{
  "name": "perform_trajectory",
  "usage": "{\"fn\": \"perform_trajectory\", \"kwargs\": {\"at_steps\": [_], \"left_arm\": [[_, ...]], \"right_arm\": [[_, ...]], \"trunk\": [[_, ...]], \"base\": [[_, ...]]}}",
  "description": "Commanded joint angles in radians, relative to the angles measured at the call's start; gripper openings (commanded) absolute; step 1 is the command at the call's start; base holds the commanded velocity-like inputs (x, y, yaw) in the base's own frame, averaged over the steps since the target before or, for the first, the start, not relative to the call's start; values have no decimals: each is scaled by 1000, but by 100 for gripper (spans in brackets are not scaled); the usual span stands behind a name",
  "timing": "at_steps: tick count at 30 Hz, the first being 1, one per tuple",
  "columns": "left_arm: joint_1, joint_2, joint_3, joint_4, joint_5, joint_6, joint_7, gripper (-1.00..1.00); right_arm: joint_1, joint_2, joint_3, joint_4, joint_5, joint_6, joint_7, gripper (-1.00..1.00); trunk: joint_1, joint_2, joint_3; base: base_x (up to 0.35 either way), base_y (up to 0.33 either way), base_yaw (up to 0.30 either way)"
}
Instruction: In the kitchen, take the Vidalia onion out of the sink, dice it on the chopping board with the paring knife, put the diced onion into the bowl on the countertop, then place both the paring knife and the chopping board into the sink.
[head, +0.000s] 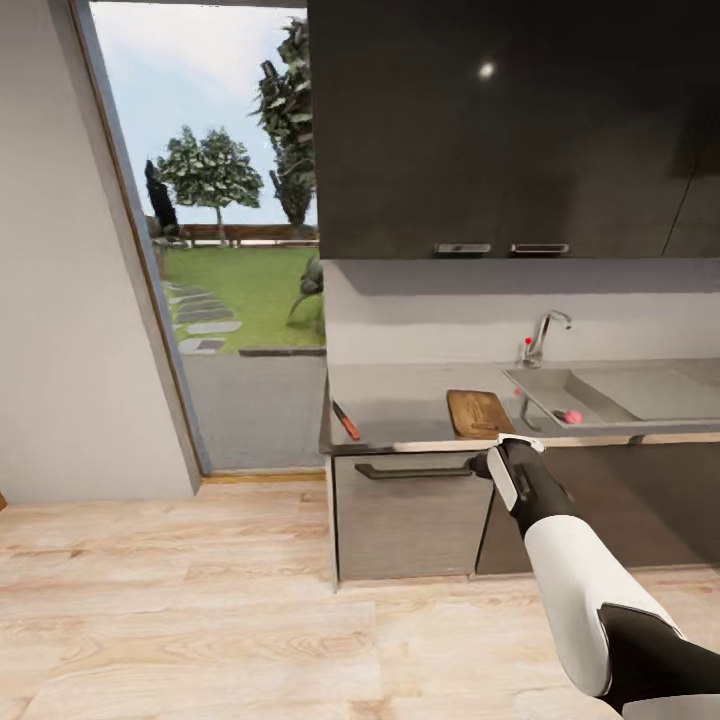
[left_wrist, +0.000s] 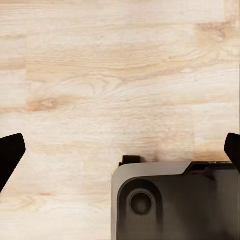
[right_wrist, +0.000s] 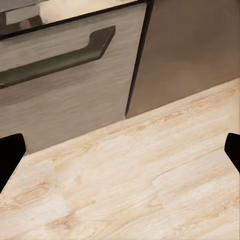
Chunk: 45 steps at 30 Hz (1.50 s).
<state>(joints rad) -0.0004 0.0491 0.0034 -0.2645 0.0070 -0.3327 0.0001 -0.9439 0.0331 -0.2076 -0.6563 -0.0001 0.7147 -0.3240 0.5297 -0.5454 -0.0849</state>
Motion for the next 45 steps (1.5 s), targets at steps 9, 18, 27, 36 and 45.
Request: {"fn": "perform_trajectory", "kwargs": {"at_steps": [9, 18, 27, 36, 45], "left_arm": [[0, 0, 0, -1, 0, -2, 0, 100], [0, -6, -2, -1, -3, -2, 0, 100], [0, -8, -2, -1, -4, -2, 0, 100], [0, -8, -2, -2, -4, -2, 0, 100], [0, -8, -2, -1, -3, -2, 0, 100]], "right_arm": [[-1, 3, -9, -1, -5, 5, -89, 100], [-106, 29, -10, -11, -142, 4, -354, 100], [-122, 33, -12, -13, -304, 3, -549, 100], [-122, 35, -73, -9, -345, 2, -568, 100], [-122, 31, -136, -4, -349, 1, -571, 100]], "trunk": [[1, -2, -2], [1, -2, -2], [1, -2, -2], [1, -2, -2], [1, -2, -2]], "base": [[145, 128, -10], [9, 5, 0], [25, 17, 0], [247, 87, 0], [258, 4, 0]]}}
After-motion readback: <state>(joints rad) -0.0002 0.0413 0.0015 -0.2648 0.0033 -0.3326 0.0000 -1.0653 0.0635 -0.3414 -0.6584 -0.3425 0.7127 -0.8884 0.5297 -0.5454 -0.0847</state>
